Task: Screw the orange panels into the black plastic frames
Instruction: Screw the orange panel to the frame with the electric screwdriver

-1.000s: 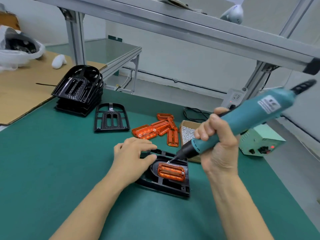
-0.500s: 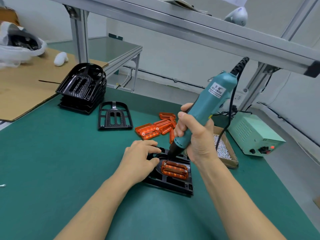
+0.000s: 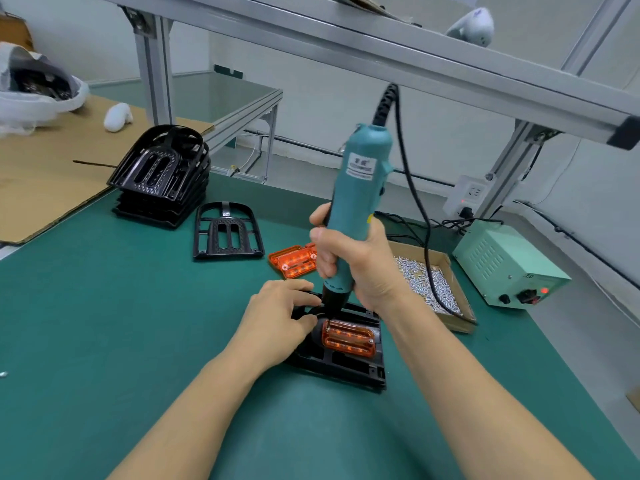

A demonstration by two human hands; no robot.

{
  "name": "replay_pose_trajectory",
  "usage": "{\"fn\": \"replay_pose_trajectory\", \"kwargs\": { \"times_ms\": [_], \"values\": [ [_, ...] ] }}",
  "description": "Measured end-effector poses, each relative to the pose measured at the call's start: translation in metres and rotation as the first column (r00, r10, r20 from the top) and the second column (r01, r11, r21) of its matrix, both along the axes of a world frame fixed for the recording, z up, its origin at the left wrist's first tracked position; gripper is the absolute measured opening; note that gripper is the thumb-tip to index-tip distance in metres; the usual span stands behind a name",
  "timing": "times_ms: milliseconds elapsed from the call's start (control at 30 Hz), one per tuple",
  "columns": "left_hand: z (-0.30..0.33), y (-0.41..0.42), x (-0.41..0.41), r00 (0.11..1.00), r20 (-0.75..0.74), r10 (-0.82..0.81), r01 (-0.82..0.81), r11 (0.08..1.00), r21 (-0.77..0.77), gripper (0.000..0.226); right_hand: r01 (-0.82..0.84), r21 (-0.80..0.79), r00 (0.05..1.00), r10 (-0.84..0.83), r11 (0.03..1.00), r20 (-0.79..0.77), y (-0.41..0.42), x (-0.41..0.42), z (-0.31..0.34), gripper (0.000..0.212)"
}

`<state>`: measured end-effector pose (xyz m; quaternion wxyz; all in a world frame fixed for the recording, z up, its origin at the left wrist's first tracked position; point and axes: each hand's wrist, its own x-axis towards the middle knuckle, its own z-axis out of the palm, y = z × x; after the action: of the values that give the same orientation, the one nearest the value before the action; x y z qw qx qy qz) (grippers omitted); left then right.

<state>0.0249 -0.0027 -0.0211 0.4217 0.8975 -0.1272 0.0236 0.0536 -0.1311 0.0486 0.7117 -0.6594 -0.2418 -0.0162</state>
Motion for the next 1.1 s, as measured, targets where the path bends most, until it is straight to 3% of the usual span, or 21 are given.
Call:
{"fn": "replay_pose_trajectory", "kwargs": {
  "times_ms": [100,467,667,933,1100],
  "values": [
    [-0.001,0.001,0.001,0.999,0.000,-0.045,0.045,0.999,0.010,0.028,-0.091,-0.026,0.996,0.091,0.996,-0.002,0.002,0.001,-0.001,0.016],
    [-0.003,0.000,-0.001,0.999,-0.013,0.030,-0.031,0.999,-0.013,0.030,0.005,0.044,1.000,-0.006,0.999,0.030,-0.010,0.000,-0.008,0.022],
    [-0.003,-0.001,0.000,1.000,0.006,0.028,-0.027,1.000,-0.009,0.030,-0.049,0.057,0.997,0.046,0.997,0.059,-0.014,-0.004,-0.009,0.015],
    [-0.005,-0.001,-0.001,0.999,0.034,0.027,-0.025,0.999,-0.040,0.029,-0.052,0.082,0.998,0.049,0.995,0.037,-0.014,-0.009,-0.009,0.024],
    [-0.003,-0.001,-0.001,1.000,0.025,0.017,-0.016,0.999,-0.027,0.030,0.087,0.287,0.992,-0.108,0.954,0.059,-0.023,-0.014,0.010,0.020]
  ]
}}
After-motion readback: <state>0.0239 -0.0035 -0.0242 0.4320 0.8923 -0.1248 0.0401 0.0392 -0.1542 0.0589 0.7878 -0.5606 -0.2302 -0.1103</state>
